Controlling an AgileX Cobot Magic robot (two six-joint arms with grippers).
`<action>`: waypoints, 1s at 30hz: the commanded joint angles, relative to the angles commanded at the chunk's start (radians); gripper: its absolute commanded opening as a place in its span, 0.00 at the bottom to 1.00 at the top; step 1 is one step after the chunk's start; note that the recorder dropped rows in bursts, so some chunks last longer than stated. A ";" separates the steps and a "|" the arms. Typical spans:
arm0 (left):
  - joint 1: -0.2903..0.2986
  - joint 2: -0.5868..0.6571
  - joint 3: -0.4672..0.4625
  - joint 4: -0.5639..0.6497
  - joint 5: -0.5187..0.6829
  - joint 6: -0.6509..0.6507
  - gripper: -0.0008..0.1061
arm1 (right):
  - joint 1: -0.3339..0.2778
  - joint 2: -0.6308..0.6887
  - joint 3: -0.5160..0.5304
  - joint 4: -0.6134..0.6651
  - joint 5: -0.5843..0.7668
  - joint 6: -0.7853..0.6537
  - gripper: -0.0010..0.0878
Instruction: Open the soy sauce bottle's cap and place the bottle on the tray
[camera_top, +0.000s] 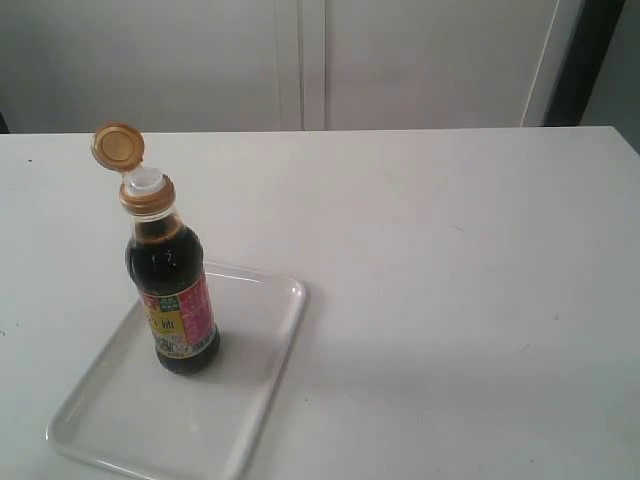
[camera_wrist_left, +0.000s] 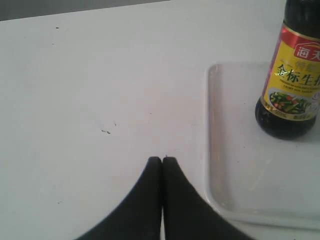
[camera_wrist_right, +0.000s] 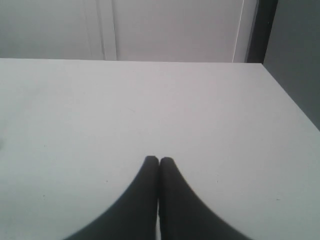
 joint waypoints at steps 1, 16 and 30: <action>0.000 0.000 0.000 0.000 0.000 0.000 0.01 | 0.000 0.000 0.000 0.000 0.000 0.000 0.01; 0.000 0.000 0.000 0.000 0.000 0.000 0.01 | 0.000 0.000 0.000 0.000 0.015 0.000 0.01; 0.000 0.000 0.000 0.000 0.000 0.000 0.01 | 0.000 0.000 0.000 0.000 0.020 0.000 0.01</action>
